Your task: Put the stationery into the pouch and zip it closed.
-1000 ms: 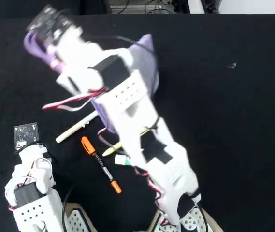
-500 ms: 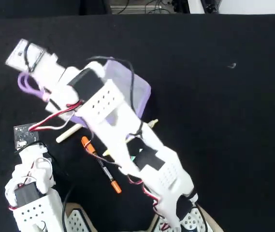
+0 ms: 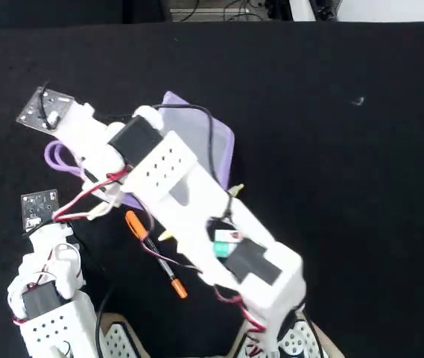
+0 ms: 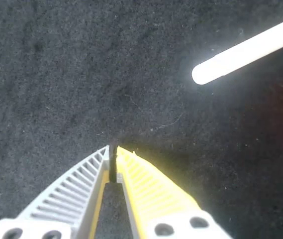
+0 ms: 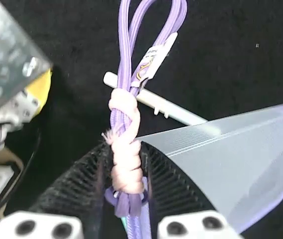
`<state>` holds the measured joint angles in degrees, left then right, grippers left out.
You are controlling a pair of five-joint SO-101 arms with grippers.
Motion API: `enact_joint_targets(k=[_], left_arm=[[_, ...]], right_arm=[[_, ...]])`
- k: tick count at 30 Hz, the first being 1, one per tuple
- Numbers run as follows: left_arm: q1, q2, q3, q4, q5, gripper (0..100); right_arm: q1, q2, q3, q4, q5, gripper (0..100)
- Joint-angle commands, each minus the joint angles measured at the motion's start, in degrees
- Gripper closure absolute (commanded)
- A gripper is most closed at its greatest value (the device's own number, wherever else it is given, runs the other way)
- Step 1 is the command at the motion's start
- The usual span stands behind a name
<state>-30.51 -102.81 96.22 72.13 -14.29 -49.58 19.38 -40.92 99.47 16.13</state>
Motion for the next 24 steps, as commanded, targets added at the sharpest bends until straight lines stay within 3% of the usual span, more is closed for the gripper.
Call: enact_joint_targets(k=[1, 9, 16, 24], left_arm=[[-0.22, 0.09, 1.27, 0.09, 0.62, 97], [-0.22, 0.09, 1.27, 0.09, 0.62, 97], [-0.22, 0.09, 1.27, 0.09, 0.62, 97], [-0.22, 0.09, 1.27, 0.09, 0.62, 97]], right_arm=[[-0.35, -13.41, 10.95, 1.32, 0.09, 98.8], [1.67, -37.76, 36.00, -6.77, 4.48, 98.8], [11.60, -57.10, 61.05, -31.03, 4.31, 98.7], [11.87, -72.66, 85.41, -56.62, 4.13, 98.5]])
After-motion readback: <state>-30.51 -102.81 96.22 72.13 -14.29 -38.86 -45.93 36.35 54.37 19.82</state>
